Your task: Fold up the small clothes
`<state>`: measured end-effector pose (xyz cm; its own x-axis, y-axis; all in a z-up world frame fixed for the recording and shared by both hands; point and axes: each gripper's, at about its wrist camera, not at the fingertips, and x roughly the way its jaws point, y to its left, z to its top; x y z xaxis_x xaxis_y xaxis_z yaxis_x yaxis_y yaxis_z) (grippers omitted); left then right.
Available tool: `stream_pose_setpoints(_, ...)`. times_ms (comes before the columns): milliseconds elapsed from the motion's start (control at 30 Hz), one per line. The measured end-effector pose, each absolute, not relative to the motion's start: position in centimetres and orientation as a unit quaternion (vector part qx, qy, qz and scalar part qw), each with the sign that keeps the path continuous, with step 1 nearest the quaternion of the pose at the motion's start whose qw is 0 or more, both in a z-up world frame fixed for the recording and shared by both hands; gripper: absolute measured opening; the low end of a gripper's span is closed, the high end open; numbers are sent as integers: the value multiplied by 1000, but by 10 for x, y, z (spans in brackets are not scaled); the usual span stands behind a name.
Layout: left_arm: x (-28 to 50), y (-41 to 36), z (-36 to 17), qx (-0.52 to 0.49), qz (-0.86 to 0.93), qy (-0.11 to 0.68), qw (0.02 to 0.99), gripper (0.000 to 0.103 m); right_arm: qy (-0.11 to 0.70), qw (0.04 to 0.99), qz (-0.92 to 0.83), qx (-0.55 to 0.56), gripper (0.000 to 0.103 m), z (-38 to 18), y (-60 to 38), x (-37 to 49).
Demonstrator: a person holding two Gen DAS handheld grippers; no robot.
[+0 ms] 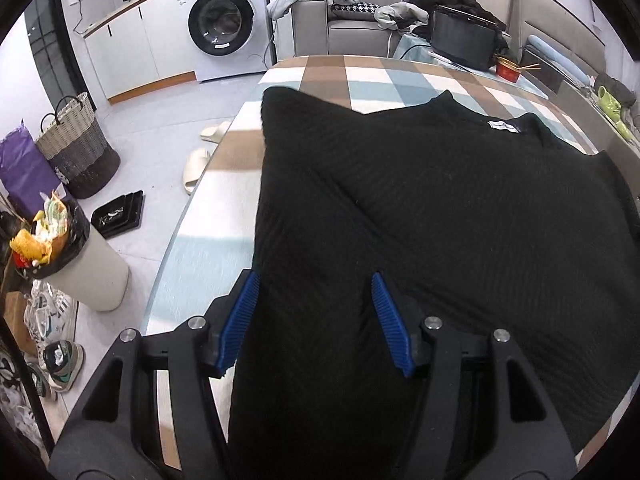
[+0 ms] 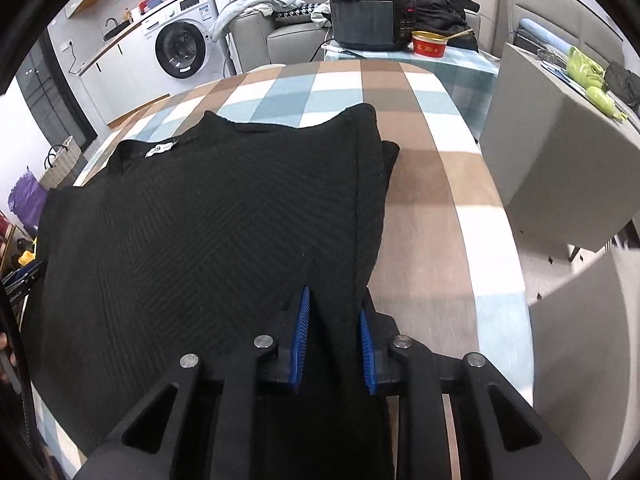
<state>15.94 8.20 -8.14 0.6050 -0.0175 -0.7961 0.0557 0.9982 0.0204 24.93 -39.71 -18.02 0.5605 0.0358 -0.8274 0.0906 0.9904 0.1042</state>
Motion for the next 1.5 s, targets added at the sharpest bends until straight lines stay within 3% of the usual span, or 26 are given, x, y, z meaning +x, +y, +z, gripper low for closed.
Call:
stream_pose_setpoints(267, 102, 99, -69, -3, -29, 441, 897, 57, 447, 891, -30, 78, 25, -168, -402, 210)
stream_pose_setpoints(333, 90, 102, -63, -7, -31, 437, 899, 57, 437, 895, -23, 88, 38, -160, -403, 198)
stream_pose_setpoints(400, 79, 105, -58, -15, -40, 432, 901, 57, 431, 896, -6, 107, 42, -157, -402, 182)
stream_pose_setpoints(633, 54, 116, -61, -45, -50, 440, 895, 57, 431, 893, 14, 130, 42, -167, -395, 147)
stream_pose_setpoints(667, 55, 116, -62, -50, -53, 443, 894, 55, 433, 892, 13, 130, 40, -169, -394, 148)
stream_pose_setpoints(733, 53, 115, -63, -55, -59, 443, 893, 41, 437, 890, 13, 128, 17, -171, -392, 150)
stream_pose_setpoints(800, 51, 117, -64, -63, -71, 446, 890, 16, 426, 897, 17, 114, 9, -169, -389, 150)
stream_pose_setpoints(867, 49, 119, -65, -64, -72, 445, 890, 8, 429, 897, 8, 101, 8, -169, -389, 150)
stream_pose_setpoints(1000, 40, 131, -67, -62, -39, 445, 892, 8, 443, 891, -41, 89, 8, -172, -395, 145)
stream_pose_setpoints(1067, 36, 139, -66, -79, -30, 449, 889, 8, 430, 896, -38, 101, 15, -164, -395, 140)
stream_pose_setpoints(1167, 28, 152, -62, -118, -23, 452, 884, 9, 393, 912, -21, 116, 38, -144, -385, 127)
stream_pose_setpoints(1200, 24, 156, -62, -128, -15, 458, 880, 13, 384, 915, -13, 121, 47, -140, -381, 125)
stream_pose_setpoints(1267, 14, 164, -61, -159, -12, 460, 873, 19, 366, 921, 3, 133, 51, -131, -369, 118)
stream_pose_setpoints(1333, 4, 169, -60, -183, -9, 458, 870, 32, 358, 922, 18, 146, 57, -127, -358, 115)
stream_pose_setpoints(1367, -2, 172, -60, -197, -3, 458, 867, 44, 355, 922, 25, 154, 58, -127, -353, 114)
stream_pose_setpoints(1400, -7, 173, -60, -210, -2, 458, 864, 49, 353, 920, 36, 164, 58, -128, -346, 116)
stream_pose_setpoints(1500, -15, 176, -61, -265, -16, 464, 845, 49, 358, 915, 60, 174, 58, -132, -332, 120)
